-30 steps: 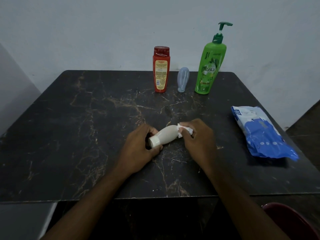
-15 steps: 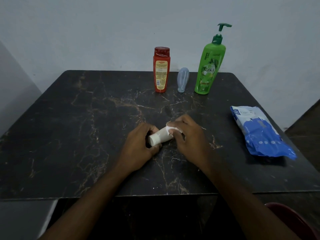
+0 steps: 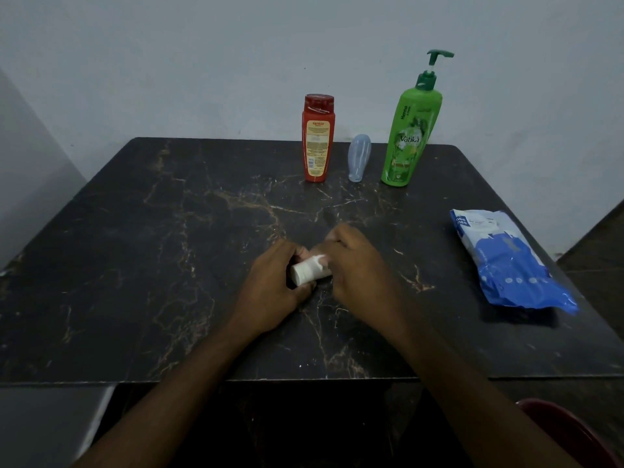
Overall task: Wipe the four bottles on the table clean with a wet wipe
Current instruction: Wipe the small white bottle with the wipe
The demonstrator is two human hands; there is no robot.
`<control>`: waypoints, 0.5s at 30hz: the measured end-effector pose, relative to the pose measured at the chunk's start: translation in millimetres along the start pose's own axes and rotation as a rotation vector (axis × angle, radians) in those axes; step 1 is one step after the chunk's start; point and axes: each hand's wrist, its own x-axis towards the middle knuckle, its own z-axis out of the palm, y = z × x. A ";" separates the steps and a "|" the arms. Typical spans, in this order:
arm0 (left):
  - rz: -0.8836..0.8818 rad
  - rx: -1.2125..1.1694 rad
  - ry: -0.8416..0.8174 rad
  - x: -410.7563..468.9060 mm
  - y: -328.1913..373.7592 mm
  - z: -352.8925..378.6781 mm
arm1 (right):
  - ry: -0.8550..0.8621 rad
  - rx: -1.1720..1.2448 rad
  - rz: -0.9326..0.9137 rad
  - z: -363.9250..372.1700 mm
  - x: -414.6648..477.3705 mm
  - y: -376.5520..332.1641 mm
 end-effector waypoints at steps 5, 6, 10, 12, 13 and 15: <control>0.002 -0.009 0.000 0.2 1.7 0.0 | -0.052 -0.051 -0.070 3.6 -6.0 -10.6; 0.005 -0.010 0.003 0.1 1.8 -0.3 | -0.025 -0.048 -0.019 1.7 -4.2 -2.8; -0.001 -0.027 0.007 -0.9 0.6 -0.7 | 0.021 -0.023 0.208 -1.5 -0.8 33.0; -0.004 -0.032 0.007 -1.1 0.1 -0.6 | -0.003 0.020 0.346 1.5 -5.4 43.8; -0.005 -0.032 0.006 -0.8 -0.1 -0.6 | 0.003 0.075 0.399 2.2 -8.9 46.9; -0.004 -0.023 0.000 0.0 -0.2 -0.2 | 0.066 0.190 0.438 2.0 -14.6 48.1</control>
